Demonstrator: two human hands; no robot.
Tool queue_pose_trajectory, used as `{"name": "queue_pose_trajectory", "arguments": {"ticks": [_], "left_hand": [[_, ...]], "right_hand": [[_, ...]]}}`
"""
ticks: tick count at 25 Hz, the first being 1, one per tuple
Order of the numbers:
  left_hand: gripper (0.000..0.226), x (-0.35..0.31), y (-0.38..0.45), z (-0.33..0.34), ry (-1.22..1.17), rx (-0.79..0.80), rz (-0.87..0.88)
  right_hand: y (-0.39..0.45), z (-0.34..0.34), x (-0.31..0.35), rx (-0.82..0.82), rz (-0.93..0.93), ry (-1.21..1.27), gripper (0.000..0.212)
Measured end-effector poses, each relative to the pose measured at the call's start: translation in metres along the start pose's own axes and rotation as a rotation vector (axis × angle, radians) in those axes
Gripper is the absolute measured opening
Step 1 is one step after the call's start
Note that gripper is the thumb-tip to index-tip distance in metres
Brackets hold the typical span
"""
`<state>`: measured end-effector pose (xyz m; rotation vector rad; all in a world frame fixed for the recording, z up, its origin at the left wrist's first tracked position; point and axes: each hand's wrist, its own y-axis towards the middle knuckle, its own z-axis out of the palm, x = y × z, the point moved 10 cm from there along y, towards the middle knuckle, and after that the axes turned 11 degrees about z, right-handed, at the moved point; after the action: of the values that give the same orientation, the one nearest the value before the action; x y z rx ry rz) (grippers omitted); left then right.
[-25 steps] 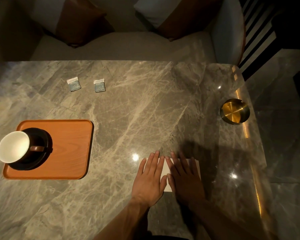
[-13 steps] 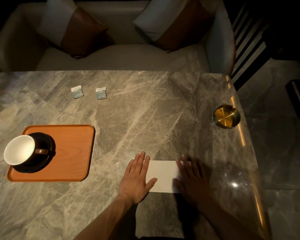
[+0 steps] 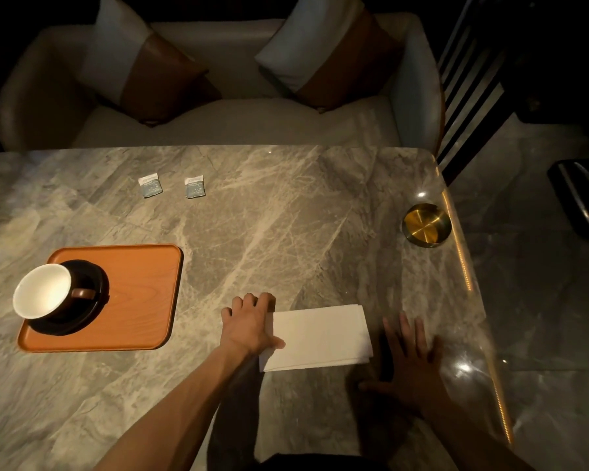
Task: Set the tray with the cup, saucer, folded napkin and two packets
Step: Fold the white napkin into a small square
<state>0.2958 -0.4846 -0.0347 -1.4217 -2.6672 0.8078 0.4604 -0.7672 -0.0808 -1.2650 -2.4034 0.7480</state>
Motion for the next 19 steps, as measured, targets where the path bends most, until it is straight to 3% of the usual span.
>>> {"name": "queue_pose_trajectory", "arguments": {"ticks": [6, 10, 14, 19], "left_hand": [[0.076, 0.017, -0.012, 0.012, -0.152, 0.037, -0.226], [0.05, 0.011, -0.031, 0.024, -0.602, -0.069, -0.338], [0.042, 0.011, -0.054, 0.04, -0.996, -0.163, -0.473], [0.03, 0.008, -0.076, 0.045, -0.949, -0.111, -0.442]], "right_hand": [[-0.003, -0.003, 0.002, 0.015, 0.0, 0.044, 0.136], [-0.006, -0.005, 0.004, 0.012, -0.002, 0.066, 0.136], [-0.003, -0.004, 0.004, -0.001, -0.005, 0.07, 0.136], [-0.003, 0.0, 0.003, -0.006, -0.04, 0.086, 0.133]]}}
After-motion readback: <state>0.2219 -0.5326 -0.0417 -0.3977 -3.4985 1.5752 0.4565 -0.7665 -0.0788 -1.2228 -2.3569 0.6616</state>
